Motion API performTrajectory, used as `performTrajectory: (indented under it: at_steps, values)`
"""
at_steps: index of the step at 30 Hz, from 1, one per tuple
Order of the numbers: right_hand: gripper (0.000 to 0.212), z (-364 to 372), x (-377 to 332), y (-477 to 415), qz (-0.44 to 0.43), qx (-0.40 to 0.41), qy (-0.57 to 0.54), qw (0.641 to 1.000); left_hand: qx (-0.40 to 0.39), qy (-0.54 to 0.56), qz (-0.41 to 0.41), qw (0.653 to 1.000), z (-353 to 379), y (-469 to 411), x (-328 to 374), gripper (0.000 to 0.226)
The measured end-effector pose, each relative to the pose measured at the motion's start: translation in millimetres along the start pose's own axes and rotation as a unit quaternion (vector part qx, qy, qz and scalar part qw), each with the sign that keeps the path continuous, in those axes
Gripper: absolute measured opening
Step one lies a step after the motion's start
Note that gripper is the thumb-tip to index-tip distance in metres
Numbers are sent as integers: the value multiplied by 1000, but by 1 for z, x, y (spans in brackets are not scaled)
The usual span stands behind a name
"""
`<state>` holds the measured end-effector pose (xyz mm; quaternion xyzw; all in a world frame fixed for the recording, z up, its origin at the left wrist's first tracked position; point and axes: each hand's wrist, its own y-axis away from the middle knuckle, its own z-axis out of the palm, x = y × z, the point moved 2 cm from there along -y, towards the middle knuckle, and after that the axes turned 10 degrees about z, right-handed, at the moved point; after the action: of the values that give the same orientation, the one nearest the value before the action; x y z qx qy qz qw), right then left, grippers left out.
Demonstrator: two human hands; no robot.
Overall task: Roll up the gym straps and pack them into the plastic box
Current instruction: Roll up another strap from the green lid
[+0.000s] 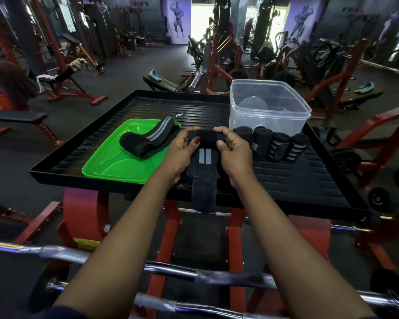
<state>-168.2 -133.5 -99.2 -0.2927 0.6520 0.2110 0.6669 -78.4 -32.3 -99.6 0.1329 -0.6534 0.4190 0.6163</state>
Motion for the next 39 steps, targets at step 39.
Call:
performTrajectory:
  at_steps: [39]
  values:
    - [20,0,-3,1,-64,-9,-24,998,37,-4,63,997,-4,2,7,32]
